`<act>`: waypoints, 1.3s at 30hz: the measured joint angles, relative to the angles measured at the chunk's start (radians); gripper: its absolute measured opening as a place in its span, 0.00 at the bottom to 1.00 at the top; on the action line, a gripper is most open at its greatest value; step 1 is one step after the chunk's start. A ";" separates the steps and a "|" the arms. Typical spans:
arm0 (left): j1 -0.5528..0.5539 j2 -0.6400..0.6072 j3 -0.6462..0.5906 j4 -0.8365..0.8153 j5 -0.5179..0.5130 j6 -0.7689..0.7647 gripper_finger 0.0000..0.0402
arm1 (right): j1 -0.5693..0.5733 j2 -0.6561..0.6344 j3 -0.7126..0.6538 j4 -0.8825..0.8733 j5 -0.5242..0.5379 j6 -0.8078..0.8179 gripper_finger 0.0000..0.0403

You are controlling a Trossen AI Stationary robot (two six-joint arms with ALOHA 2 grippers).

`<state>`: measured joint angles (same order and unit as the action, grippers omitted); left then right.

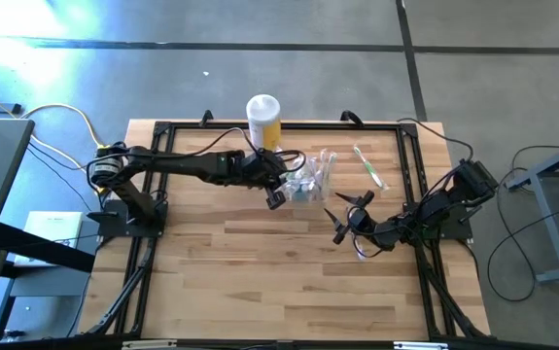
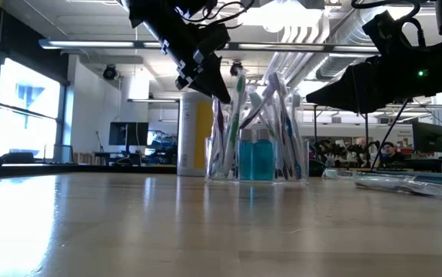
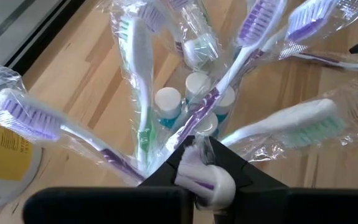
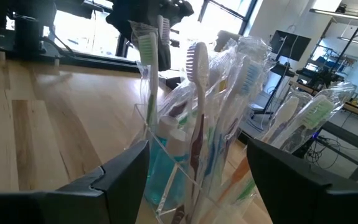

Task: Pick & Place toothbrushing station
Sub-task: Adjust the purple toothbrush in the transparent organizer, then put the purple toothbrush into the transparent organizer

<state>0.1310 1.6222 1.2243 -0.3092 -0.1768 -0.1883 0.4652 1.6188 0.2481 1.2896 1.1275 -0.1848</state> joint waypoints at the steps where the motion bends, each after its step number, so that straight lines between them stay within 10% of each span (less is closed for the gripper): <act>1: 0.000 0.000 0.000 0.002 0.000 0.000 0.05 | 0.000 0.000 0.000 0.000 0.000 0.000 0.65; 22: 0.000 -0.023 0.000 0.072 0.001 0.035 0.45 | 0.000 0.000 0.000 0.001 0.000 0.000 0.65; 39: -0.107 -0.026 0.307 -0.167 -0.176 0.184 0.46 | 0.128 -0.100 0.000 0.015 0.202 -0.053 0.65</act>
<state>0.0235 1.5959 1.5315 -0.4760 -0.3528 -0.0043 0.5931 1.5184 0.2478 1.3041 1.3292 -0.2378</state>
